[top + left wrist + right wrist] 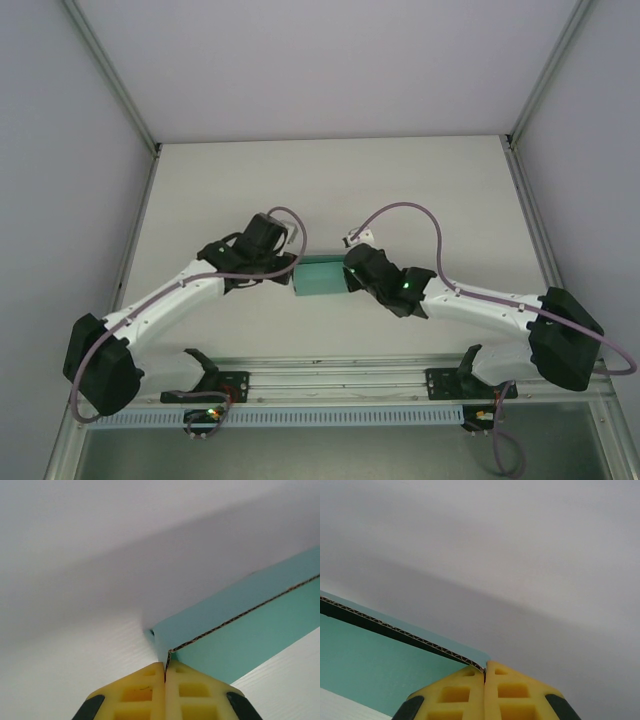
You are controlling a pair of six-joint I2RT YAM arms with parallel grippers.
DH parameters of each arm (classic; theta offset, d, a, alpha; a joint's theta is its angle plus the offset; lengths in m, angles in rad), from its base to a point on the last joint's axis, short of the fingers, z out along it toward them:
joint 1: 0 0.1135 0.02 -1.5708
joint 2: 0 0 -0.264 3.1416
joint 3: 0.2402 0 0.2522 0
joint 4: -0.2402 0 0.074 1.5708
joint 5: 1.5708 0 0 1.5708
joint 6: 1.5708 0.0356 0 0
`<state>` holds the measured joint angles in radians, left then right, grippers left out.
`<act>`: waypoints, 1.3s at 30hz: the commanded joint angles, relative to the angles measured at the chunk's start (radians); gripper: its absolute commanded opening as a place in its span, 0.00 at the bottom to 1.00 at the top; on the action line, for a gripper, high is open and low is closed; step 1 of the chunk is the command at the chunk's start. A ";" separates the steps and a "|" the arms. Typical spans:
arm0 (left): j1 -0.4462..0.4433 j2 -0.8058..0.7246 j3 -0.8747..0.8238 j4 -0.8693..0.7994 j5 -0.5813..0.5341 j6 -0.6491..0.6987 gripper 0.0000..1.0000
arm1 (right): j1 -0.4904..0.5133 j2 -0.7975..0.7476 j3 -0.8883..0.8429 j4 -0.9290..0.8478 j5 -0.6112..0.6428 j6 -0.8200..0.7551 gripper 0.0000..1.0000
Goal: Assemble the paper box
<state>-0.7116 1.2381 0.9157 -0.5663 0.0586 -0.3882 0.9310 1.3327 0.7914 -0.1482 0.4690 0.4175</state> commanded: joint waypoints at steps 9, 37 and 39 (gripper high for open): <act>0.132 0.027 -0.009 0.010 0.352 -0.272 0.00 | 0.058 0.057 -0.001 -0.134 0.068 0.038 0.00; 0.173 0.013 -0.031 0.132 0.490 -0.497 0.00 | 0.119 0.027 -0.142 0.064 0.177 -0.047 0.00; 0.170 0.000 -0.035 0.130 0.480 -0.490 0.00 | 0.129 0.037 -0.134 0.050 0.206 -0.040 0.00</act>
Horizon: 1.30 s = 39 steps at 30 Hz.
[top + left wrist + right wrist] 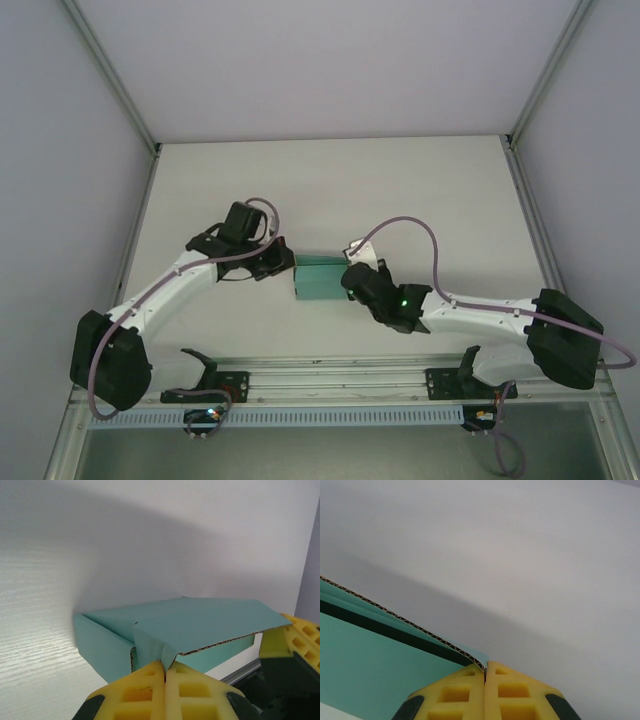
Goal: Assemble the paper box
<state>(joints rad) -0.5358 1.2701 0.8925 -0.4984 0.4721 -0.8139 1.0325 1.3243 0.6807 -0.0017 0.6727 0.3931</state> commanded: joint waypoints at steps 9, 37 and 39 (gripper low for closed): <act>-0.085 -0.044 -0.091 -0.024 -0.099 0.089 0.00 | 0.034 -0.001 -0.079 -0.030 -0.007 -0.011 0.00; -0.266 -0.103 -0.236 -0.103 -0.360 0.116 0.00 | 0.046 -0.245 -0.174 -0.010 -0.145 -0.053 0.52; -0.266 -0.097 -0.230 -0.107 -0.361 0.122 0.00 | 0.022 -0.292 -0.164 -0.024 -0.189 -0.053 0.68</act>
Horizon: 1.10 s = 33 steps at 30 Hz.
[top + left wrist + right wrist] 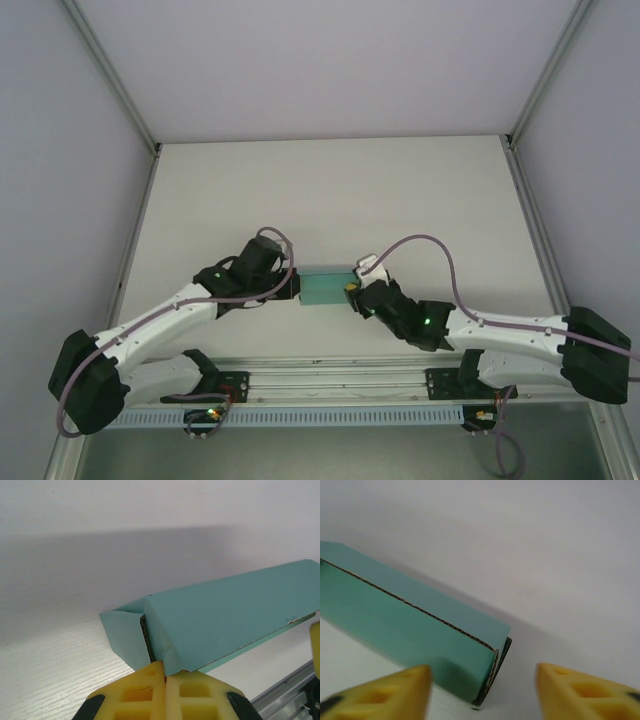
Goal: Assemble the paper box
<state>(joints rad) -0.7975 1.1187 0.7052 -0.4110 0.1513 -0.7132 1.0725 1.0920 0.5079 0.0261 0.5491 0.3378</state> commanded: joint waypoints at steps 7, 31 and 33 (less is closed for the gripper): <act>-0.009 0.057 -0.037 -0.179 -0.035 0.035 0.00 | -0.182 -0.176 0.022 0.020 -0.238 0.023 0.88; 0.004 -0.077 0.151 -0.188 -0.081 0.075 1.00 | -0.298 0.153 -0.019 -0.006 -0.313 0.269 0.67; 0.056 -0.043 0.127 -0.129 -0.033 0.059 1.00 | -0.300 0.168 -0.019 -0.004 -0.317 0.267 0.66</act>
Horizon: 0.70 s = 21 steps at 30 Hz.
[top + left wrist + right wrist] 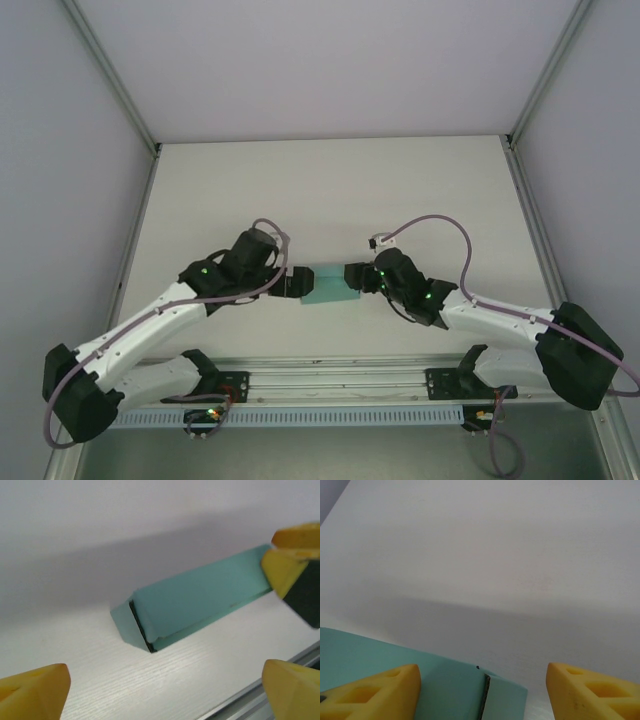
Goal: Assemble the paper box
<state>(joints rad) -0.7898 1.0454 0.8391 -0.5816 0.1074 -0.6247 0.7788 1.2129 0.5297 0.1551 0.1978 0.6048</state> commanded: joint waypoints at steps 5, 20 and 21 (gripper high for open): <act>0.131 0.154 -0.078 0.181 0.126 -0.059 0.85 | -0.015 0.059 -0.065 -0.106 0.024 0.021 0.63; 0.135 0.167 -0.394 0.457 0.234 -0.133 0.12 | -0.067 0.111 -0.253 0.149 -0.154 0.140 0.13; 0.131 0.161 -0.402 0.458 0.227 -0.133 0.11 | -0.067 0.112 -0.255 0.150 -0.155 0.146 0.08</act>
<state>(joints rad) -0.6491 1.1591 0.5259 0.0254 0.3801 -0.7673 0.7113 1.2514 0.3595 0.5262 0.0956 0.7368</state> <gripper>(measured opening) 0.125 0.175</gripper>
